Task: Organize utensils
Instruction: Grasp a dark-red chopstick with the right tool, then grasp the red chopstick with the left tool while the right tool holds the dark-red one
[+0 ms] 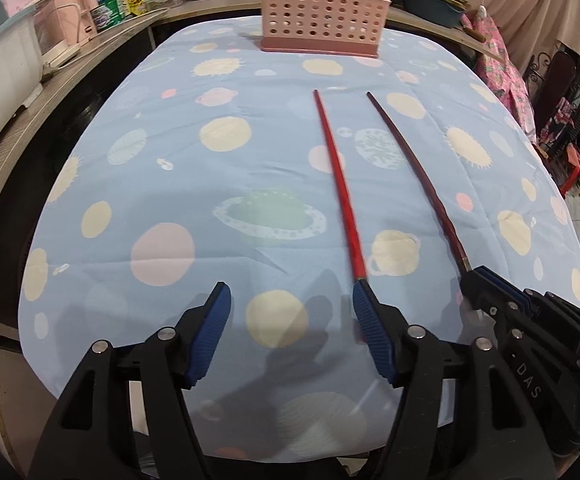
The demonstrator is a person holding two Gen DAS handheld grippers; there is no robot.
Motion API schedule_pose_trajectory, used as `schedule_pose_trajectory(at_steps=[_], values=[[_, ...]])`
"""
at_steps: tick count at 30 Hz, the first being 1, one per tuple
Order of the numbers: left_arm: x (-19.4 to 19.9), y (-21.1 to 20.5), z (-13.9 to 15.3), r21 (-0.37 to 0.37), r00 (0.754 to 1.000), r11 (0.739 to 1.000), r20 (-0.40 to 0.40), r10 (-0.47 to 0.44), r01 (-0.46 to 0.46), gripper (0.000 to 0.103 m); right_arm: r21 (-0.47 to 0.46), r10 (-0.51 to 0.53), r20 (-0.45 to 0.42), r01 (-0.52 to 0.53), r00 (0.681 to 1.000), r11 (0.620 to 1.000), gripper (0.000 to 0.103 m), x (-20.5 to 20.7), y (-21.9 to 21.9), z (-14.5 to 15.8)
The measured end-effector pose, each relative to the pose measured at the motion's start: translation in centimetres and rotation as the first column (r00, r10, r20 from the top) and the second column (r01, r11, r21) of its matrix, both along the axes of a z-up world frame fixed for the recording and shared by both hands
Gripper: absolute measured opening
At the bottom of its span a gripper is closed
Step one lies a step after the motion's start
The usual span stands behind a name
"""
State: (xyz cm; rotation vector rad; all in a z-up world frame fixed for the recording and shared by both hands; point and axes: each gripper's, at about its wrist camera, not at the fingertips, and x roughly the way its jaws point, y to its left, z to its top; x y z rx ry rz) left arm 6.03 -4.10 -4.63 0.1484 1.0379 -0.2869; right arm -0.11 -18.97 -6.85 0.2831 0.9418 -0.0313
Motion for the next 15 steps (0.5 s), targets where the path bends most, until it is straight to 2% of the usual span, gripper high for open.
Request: schedule_pose_trajectory(at_steps=[6,11,15], values=[[-0.1,-1.5,-1.2,0.0,0.999,1.0,-0.029,-0.024,0.024,0.06,0.011,-0.006,-0.002,0.006,1.0,1.0,0.007,-0.1,-0.3,-0.1],[-0.2,-2.1,-1.4,0.019,0.999,0.999,-0.013,-0.033,0.033,0.06,0.012,-0.005,-0.002,0.005,1.0,1.0,0.007,-0.2,-0.3,-0.2],[-0.3,-2.1,-1.3,0.029,1.0,0.999,-0.002,-0.031,0.031,0.047,0.013,-0.004,-0.001,0.004,1.0,1.0,0.007,-0.2,-0.2,-0.2]])
